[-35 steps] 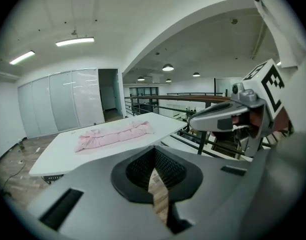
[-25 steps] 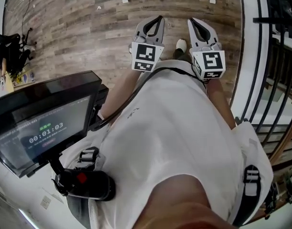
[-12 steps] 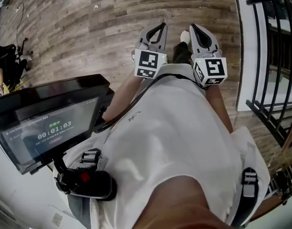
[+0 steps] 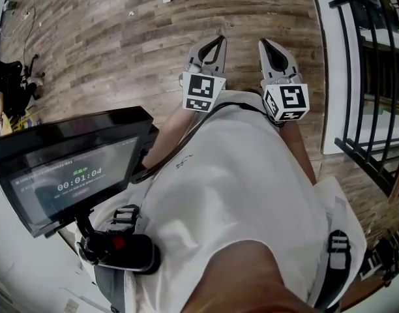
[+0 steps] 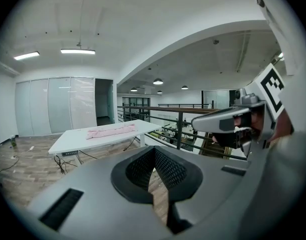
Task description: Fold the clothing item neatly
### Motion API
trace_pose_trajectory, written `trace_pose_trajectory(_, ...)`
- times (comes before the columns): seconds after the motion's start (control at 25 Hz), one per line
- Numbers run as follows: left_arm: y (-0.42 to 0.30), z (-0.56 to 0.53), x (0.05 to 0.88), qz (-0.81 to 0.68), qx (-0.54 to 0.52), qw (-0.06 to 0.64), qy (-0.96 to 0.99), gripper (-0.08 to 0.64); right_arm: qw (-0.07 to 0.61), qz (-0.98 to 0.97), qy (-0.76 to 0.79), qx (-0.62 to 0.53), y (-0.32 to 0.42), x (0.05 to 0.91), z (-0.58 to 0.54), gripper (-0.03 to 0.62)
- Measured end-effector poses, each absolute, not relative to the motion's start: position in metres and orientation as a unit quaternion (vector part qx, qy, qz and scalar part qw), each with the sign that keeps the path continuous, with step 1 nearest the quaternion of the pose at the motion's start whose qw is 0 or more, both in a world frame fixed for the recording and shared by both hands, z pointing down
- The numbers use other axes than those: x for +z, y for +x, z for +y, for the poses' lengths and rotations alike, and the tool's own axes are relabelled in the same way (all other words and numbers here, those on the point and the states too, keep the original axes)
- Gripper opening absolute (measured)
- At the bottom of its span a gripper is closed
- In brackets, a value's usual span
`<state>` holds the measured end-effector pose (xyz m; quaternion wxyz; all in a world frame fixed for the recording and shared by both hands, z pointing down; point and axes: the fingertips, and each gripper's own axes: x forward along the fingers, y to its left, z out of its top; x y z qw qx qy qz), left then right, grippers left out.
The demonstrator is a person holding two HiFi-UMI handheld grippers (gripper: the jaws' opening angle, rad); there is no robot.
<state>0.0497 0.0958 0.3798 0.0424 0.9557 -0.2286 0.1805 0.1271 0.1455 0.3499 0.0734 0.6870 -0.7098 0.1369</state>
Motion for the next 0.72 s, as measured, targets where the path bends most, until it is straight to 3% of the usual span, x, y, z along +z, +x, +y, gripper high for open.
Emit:
trace_pose_trajectory(0.28, 0.046, 0.113, 0.385, -0.242, 0.186, 0.057, 0.950, 0.003, 0.074, -0.733, 0.661, 0.147, 0.106, 0.357, 0.150, 0.002)
trace_pose_trajectory(0.72, 0.073, 0.190, 0.375, -0.306, 0.179, 0.061, 0.933, 0.003, 0.069, -0.744, 0.652, 0.129, 0.152, 0.348, 0.235, 0.002)
